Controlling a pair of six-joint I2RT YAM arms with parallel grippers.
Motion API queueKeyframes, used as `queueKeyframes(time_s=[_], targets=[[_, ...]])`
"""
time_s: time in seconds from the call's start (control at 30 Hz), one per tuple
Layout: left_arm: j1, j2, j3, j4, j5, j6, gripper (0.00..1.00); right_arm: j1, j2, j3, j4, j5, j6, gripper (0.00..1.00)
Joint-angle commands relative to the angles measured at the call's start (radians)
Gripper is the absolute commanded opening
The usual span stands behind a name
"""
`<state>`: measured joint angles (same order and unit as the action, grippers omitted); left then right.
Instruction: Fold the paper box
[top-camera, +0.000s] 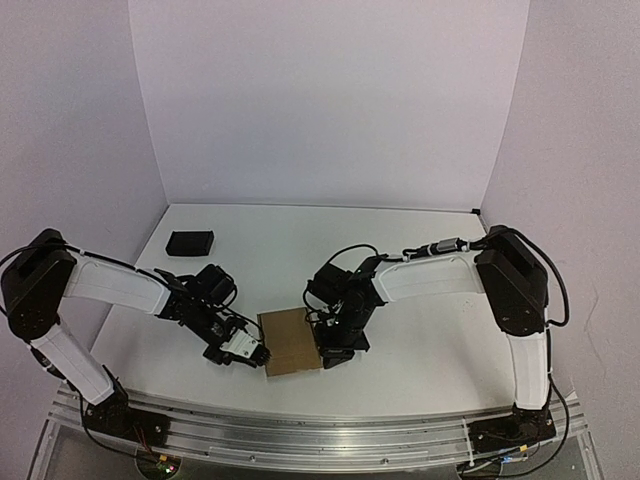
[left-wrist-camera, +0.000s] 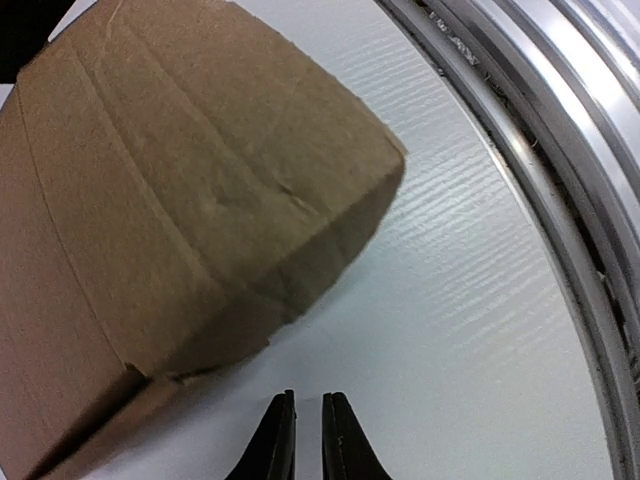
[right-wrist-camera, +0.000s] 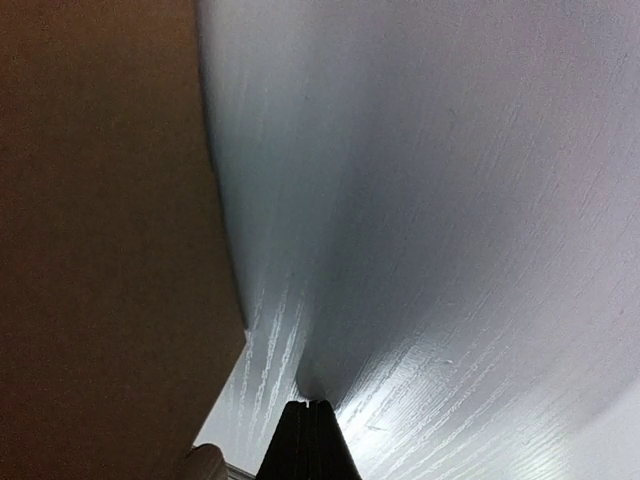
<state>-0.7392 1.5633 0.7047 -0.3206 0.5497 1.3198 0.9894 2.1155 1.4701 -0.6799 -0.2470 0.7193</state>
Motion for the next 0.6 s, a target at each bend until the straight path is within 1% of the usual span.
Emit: queueKeyframes(time_s=[0.0,0.17,0.23,0.3,0.37,0.43,0.57], targets=[[0.053,-0.064,0.053,-0.221,0.103,0.150,0.15,0.007,-0.029,-0.003,0.003,-0.017,0.005,0.00],[0.060,-0.094,0.108,-0.283,0.170,0.154,0.23,0.007,-0.043,-0.002,0.003,-0.054,0.005,0.00],[0.064,-0.113,0.147,-0.292,0.217,0.119,0.30,0.007,-0.067,-0.018,0.002,-0.053,0.009,0.00],[0.066,-0.128,0.170,-0.276,0.244,0.089,0.33,0.008,-0.099,-0.037,0.001,-0.030,0.014,0.00],[0.068,-0.135,0.166,-0.232,0.227,0.082,0.33,0.005,-0.130,-0.054,0.000,0.003,0.015,0.00],[0.078,-0.124,0.148,-0.186,0.180,0.105,0.33,0.002,-0.138,-0.053,0.001,0.015,0.016,0.00],[0.108,-0.065,0.130,-0.102,0.099,0.130,0.32,0.003,-0.109,-0.029,0.011,-0.027,0.025,0.00]])
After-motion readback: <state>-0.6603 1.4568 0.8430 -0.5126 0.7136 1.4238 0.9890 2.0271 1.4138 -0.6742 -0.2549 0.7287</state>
